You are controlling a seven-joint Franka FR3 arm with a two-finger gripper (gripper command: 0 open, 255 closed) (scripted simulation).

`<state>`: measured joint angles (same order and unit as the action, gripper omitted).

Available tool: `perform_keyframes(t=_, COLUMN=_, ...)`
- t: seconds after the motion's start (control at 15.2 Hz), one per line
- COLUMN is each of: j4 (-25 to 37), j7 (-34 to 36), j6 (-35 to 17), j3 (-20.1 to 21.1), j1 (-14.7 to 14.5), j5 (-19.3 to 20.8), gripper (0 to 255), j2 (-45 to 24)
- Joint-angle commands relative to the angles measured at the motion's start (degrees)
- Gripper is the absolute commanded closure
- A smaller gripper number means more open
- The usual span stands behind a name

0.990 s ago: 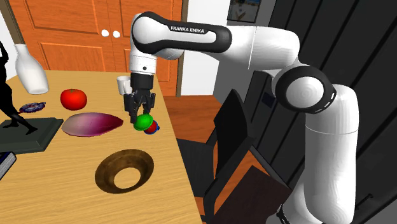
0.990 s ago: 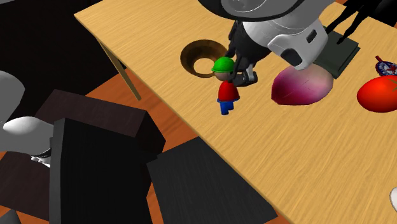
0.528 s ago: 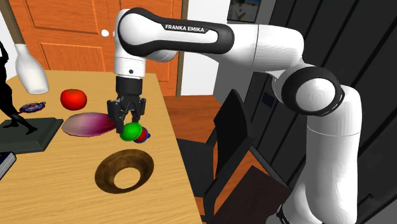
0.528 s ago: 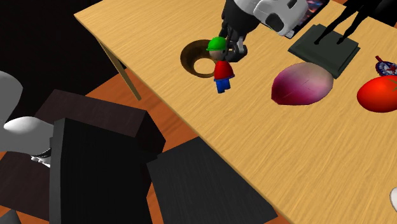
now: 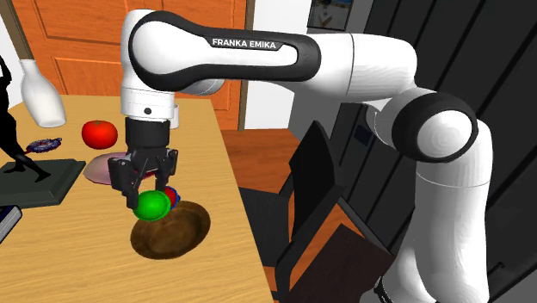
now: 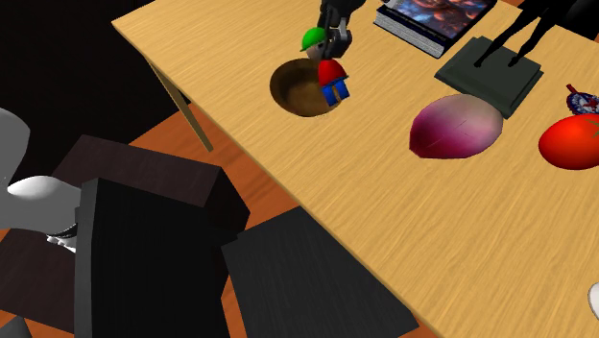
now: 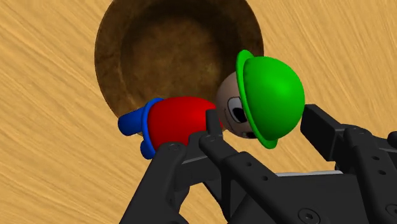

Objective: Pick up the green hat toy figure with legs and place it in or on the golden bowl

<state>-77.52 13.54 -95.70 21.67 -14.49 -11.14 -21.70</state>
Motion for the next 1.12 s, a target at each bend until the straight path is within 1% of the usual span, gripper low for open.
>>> perform_keyframes(t=0.0, j4=-0.9, j7=0.1, j6=-1.3, j3=0.1, j1=-0.4, j5=0.0, gripper=255, j2=-0.5)
perform_keyframes(t=0.4, j4=-5.5, j7=-1.1, j6=-5.7, j3=-0.2, j1=-0.3, j5=-0.2, gripper=255, j2=-0.5)
perform_keyframes(t=0.59, j4=-7.5, j7=-1.8, j6=-7.8, j3=-0.8, j1=-0.8, j5=-0.5, gripper=255, j2=-0.6)
perform_keyframes(t=0.66, j4=-8.6, j7=-2.2, j6=-8.9, j3=-1.4, j1=-1.2, j5=-0.7, gripper=255, j2=-0.7)
perform_keyframes(t=0.73, j4=-8.5, j7=-2.4, j6=-8.8, j3=-2.2, j1=-1.9, j5=-1.0, gripper=255, j2=-0.6)
perform_keyframes(t=0.79, j4=-5.8, j7=-1.8, j6=-8.0, j3=-1.4, j1=-1.7, j5=-7.2, gripper=255, j2=-0.9)
perform_keyframes(t=0.86, j4=-5.8, j7=-1.8, j6=-8.0, j3=-1.4, j1=-1.7, j5=-7.2, gripper=0, j2=-0.9)
perform_keyframes(t=0.92, j4=-20.1, j7=16.9, j6=-21.0, j3=-3.4, j1=-3.6, j5=-8.1, gripper=0, j2=8.9)
perform_keyframes(t=0.99, j4=-11.1, j7=1.2, j6=-12.2, j3=-2.3, j1=-2.6, j5=-7.8, gripper=255, j2=3.7)
perform_keyframes(t=1.06, j4=-11.1, j7=1.3, j6=-12.2, j3=-1.9, j1=-2.3, j5=-7.7, gripper=0, j2=3.7)
